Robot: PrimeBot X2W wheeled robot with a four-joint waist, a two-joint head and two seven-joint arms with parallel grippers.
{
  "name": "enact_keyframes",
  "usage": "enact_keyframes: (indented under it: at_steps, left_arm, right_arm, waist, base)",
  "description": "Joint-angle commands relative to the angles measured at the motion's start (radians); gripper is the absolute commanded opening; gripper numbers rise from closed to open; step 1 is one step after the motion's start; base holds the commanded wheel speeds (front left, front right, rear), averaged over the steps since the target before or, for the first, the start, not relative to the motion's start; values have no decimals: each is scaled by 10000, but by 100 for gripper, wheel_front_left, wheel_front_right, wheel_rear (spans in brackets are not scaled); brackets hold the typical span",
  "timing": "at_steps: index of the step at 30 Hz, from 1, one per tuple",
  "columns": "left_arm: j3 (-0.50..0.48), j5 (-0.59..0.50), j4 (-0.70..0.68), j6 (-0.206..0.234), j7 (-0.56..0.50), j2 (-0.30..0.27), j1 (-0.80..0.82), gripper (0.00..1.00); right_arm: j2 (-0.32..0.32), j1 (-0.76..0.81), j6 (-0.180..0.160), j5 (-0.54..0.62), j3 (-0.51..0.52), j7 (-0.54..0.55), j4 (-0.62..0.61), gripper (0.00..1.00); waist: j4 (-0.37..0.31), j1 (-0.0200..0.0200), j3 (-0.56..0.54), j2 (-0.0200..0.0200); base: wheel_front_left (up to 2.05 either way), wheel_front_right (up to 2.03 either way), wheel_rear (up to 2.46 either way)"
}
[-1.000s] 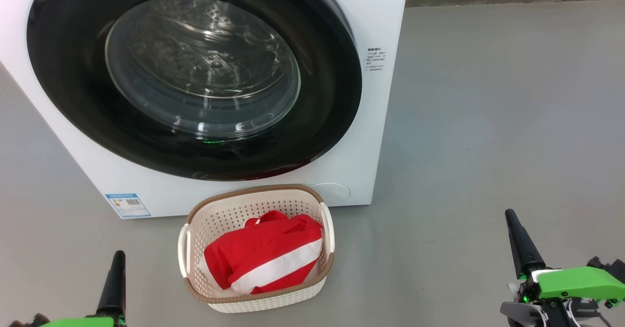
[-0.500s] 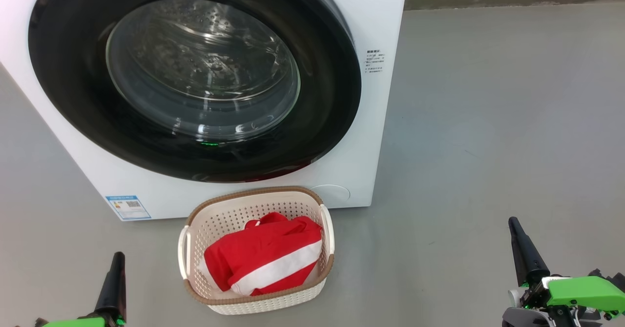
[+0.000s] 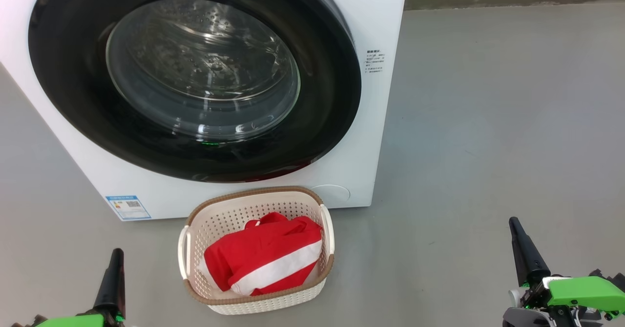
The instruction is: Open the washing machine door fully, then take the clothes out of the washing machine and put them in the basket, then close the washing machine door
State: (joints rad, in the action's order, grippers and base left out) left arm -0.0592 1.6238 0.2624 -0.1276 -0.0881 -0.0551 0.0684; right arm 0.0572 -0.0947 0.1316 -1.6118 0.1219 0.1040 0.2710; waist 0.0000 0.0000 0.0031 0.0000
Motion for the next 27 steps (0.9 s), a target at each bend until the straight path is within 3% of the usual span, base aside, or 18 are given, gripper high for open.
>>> enact_keyframes:
  at_steps: [1, 27]
  left_arm:
    - [-331, 26, -181, -31, -78, -108, 377, 0]
    - [-394, -26, -178, -31, -129, -64, 383, 0]
  right_arm:
    - [-14, -125, -9, -27, -152, 35, -267, 0]
    - [-31, -128, -9, -5, -126, 56, -265, 0]
  waist:
    - [0, 0, 0, 0]
    - [0, 0, 0, 0]
  base:
    - [0, 0, 0]
    - [0, 0, 0]
